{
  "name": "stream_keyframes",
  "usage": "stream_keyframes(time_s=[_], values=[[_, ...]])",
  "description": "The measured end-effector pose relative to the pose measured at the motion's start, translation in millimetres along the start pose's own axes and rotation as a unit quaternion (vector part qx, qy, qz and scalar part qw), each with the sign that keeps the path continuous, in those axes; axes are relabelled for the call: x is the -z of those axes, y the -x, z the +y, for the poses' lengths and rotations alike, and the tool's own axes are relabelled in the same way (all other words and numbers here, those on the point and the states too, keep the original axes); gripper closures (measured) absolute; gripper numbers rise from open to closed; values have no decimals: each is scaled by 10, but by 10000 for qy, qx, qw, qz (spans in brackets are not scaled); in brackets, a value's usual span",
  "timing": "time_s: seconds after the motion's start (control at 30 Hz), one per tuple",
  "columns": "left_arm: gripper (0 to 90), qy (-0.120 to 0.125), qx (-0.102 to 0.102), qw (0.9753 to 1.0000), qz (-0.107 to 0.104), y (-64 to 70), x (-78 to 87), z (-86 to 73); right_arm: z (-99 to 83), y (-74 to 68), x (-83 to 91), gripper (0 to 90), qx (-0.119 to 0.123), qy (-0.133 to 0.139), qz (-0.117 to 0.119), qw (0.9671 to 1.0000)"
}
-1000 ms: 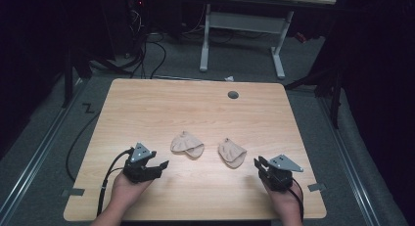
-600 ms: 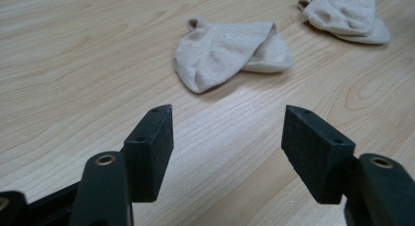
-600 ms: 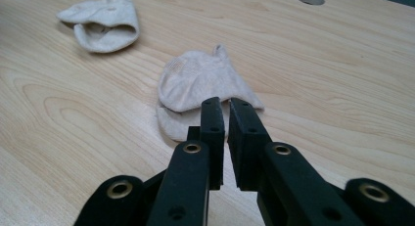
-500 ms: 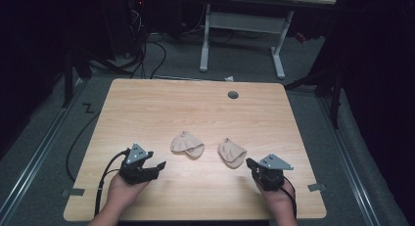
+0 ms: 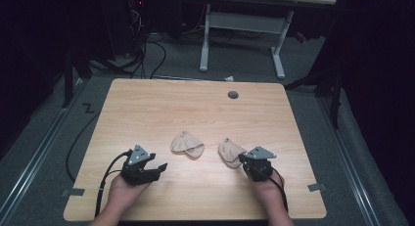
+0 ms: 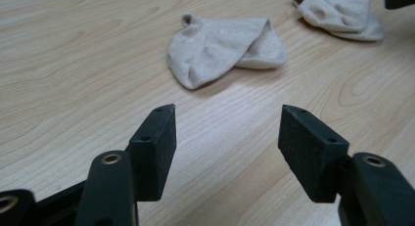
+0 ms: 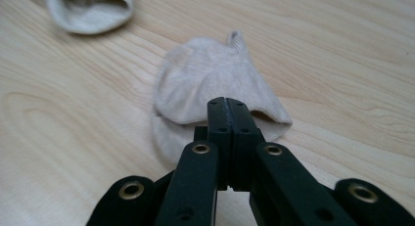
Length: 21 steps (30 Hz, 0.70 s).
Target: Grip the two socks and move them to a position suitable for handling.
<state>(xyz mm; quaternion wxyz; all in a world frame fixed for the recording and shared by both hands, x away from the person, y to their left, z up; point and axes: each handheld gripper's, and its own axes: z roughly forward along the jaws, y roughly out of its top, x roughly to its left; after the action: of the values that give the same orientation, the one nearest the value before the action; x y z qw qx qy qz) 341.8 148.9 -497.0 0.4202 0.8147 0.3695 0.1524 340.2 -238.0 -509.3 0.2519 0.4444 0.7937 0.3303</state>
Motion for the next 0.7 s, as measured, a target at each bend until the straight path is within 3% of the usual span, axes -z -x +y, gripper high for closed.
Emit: stream_keyframes(time_s=[0.03, 0.17, 0.43, 0.7], values=[[396, -14, -13, 10000, 5, 10, 3, -6, -5, -5, -67, 899, 21, -182, -57, 9998], [397, 9, -51, 10000, 20, 14, 37, -9, -35, -30, -153, 900, 97, -442, -54, 9990], [399, 41, -4, 10000, 29, 0, 59, 4, -60, -241, -101, 900, 412, -409, 194, 9981], [398, 35, -58, 10000, -15, 54, 18, 16, -105, -464, -29, 900, 545, -335, 527, 9966]])
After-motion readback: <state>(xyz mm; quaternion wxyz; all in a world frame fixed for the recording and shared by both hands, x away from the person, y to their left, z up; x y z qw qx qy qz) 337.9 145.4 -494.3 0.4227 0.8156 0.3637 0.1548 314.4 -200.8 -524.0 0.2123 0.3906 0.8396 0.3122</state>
